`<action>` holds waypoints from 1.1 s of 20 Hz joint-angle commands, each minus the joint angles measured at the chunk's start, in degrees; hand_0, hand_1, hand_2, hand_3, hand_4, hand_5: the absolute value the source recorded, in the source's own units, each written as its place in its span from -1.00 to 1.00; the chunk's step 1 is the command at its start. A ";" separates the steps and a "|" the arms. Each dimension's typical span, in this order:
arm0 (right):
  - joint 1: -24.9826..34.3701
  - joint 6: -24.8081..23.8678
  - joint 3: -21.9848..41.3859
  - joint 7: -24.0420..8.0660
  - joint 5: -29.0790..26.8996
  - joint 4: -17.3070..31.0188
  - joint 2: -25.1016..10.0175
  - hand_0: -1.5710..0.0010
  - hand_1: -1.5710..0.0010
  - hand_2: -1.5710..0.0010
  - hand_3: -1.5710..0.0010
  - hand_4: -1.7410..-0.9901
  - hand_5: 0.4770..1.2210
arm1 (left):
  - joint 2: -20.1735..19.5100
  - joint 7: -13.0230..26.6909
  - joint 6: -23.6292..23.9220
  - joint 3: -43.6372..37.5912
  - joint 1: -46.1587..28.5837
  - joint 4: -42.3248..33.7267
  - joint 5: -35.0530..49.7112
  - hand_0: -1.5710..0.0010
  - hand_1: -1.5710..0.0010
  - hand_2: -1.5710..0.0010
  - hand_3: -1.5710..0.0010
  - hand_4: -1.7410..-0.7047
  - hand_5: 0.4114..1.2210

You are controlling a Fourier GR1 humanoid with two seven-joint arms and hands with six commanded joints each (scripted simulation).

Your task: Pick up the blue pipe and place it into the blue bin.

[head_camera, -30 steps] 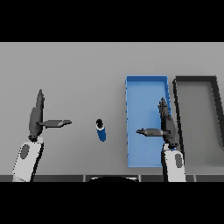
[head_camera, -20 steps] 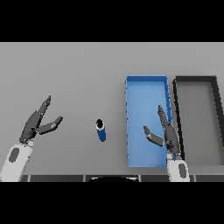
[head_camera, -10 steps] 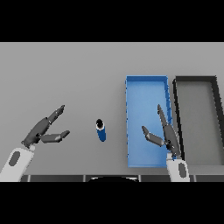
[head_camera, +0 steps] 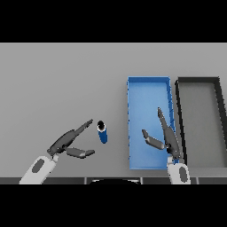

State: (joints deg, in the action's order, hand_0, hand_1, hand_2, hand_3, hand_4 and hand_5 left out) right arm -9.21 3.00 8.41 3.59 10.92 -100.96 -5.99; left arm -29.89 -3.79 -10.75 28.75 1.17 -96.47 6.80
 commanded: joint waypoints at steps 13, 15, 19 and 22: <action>-0.76 0.01 -0.94 -0.69 -0.64 -1.06 -0.70 1.00 1.00 1.00 1.00 0.44 -0.65 | 13.22 -1.08 -0.79 4.10 8.80 15.47 -3.62 1.00 1.00 1.00 1.00 0.14 -0.83; -0.54 0.38 -1.72 -1.55 -1.69 -0.77 -1.04 1.00 1.00 1.00 1.00 0.42 -0.65 | 14.86 -1.65 -1.21 3.48 9.85 16.22 -2.05 1.00 1.00 1.00 1.00 0.06 -0.75; -0.57 -0.15 -1.35 -0.88 -0.54 -0.04 -0.86 1.00 1.00 1.00 1.00 0.45 -0.66 | 18.22 -2.63 0.21 2.84 10.78 18.33 -1.32 0.96 0.82 0.71 0.85 -0.13 -0.49; -0.89 -0.12 -1.01 -0.73 -0.80 -0.72 -0.36 1.00 1.00 1.00 1.00 0.45 -0.66 | 19.76 -1.65 0.70 2.58 9.77 17.85 0.36 0.36 0.14 0.07 0.10 -0.37 0.10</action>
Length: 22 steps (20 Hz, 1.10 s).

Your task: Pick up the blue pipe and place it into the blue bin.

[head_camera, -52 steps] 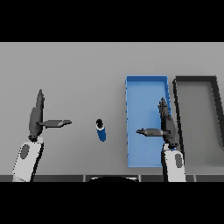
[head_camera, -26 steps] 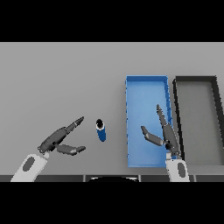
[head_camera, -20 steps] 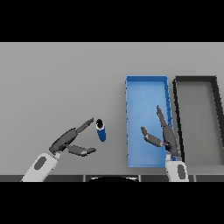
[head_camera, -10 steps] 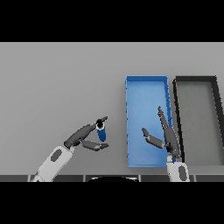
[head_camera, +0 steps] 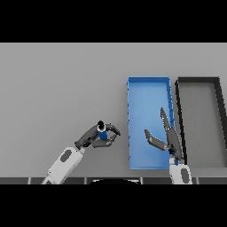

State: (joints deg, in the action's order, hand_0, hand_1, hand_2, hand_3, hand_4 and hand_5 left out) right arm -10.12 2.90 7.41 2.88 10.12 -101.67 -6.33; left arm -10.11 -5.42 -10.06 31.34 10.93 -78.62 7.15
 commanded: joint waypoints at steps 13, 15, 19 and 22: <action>0.21 0.13 -0.61 0.10 -0.16 0.49 -0.67 1.00 1.00 1.00 1.00 0.49 -0.65 | 1.36 -5.36 3.54 2.79 0.19 -7.00 -1.17 -0.93 -0.94 -0.94 -0.84 -0.96 0.95; 0.20 0.17 -0.59 0.72 0.07 0.99 -0.75 1.00 1.00 1.00 1.00 0.52 -0.66 | 1.75 -3.84 3.35 2.89 1.57 -8.51 -0.56 -0.95 -0.96 -0.96 -0.86 -0.98 0.97; 0.36 -0.06 -0.84 0.69 0.14 0.31 -1.02 1.00 1.00 1.00 1.00 0.59 -0.67 | 2.08 0.82 3.65 4.40 2.67 -12.14 -0.97 -0.98 -0.98 -0.98 -0.89 -0.99 0.99; -0.46 -0.03 -0.87 2.54 0.25 0.31 -1.19 1.00 1.00 1.00 1.00 0.62 -0.65 | 1.44 2.54 3.53 4.21 3.23 -12.81 -0.86 -0.99 -0.99 -0.99 -0.90 -0.99 0.99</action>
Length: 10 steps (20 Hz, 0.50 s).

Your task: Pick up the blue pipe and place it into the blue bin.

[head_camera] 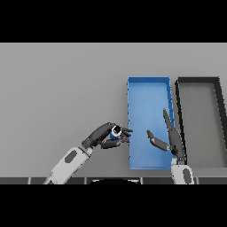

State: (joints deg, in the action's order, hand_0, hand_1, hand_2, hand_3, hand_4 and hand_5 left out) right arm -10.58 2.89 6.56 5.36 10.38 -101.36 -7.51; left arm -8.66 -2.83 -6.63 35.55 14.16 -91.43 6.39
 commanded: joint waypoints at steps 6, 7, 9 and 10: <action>1.14 0.54 -0.44 -1.70 -0.90 2.40 0.30 1.00 1.00 1.00 1.00 0.50 -0.66 | 0.11 0.90 0.22 0.28 0.07 -0.13 -1.49 -1.00 -1.00 -1.00 -0.90 -1.00 0.99; 1.08 0.67 -0.48 -1.08 -1.40 1.86 0.46 1.00 1.00 1.00 1.00 0.50 -0.66 | 0.25 1.32 0.04 0.44 -0.10 0.03 -1.71 -1.00 -1.00 -1.00 -0.90 -1.00 1.00; 1.41 4.31 -1.31 1.00 -6.32 0.68 -0.34 1.00 1.00 1.00 1.00 0.45 -0.61 | 0.30 1.81 0.11 0.20 -0.38 -0.71 -1.94 -1.00 -1.00 -1.00 -0.90 -1.00 1.00; 1.74 7.72 -2.07 0.94 -11.66 -1.05 -0.97 1.00 1.00 1.00 1.00 0.45 -0.65 | 0.59 2.22 -0.03 0.13 -0.18 -0.26 -2.10 -1.00 -1.00 -1.00 -0.90 -1.00 1.00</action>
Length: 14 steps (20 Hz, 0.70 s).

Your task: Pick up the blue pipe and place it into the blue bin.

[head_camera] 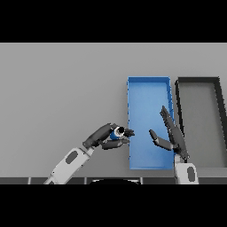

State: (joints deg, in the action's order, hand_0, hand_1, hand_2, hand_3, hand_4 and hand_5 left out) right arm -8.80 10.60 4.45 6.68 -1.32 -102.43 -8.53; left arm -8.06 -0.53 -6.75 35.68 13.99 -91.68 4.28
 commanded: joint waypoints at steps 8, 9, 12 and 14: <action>9.22 14.72 3.80 -15.34 -18.66 -12.20 -11.89 1.00 1.00 1.00 1.00 0.14 -0.94 | 0.28 -0.78 -1.16 -0.67 -0.05 -0.39 -1.60 -1.00 -1.00 -1.00 -0.89 -1.00 1.00; 10.63 15.41 5.00 -16.94 -19.21 -12.58 -12.08 1.00 1.00 1.00 1.00 0.16 -0.93 | -0.20 -0.80 -1.68 -1.03 -0.12 -0.61 -1.44 -1.00 -1.00 -1.00 -0.89 -1.00 1.00; 16.34 17.14 8.33 -20.19 -18.81 -12.36 -11.90 1.00 1.00 1.00 1.00 0.14 -0.89 | 0.51 0.33 -2.24 -1.65 0.70 0.18 -1.54 -1.00 -1.00 -1.00 -0.89 -1.00 1.00; 19.20 18.28 10.65 -21.04 -17.14 -11.76 -11.11 1.00 1.00 1.00 1.00 0.19 -0.88 | 0.28 -0.88 -3.12 -1.54 -0.19 -0.17 -1.59 -1.00 -1.00 -1.00 -0.89 -1.00 1.00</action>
State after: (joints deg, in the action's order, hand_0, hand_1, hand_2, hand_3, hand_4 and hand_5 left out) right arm 10.44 28.88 15.11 -14.42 -18.45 -114.20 -19.60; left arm -7.79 -1.43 -9.98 34.15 13.79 -91.84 2.69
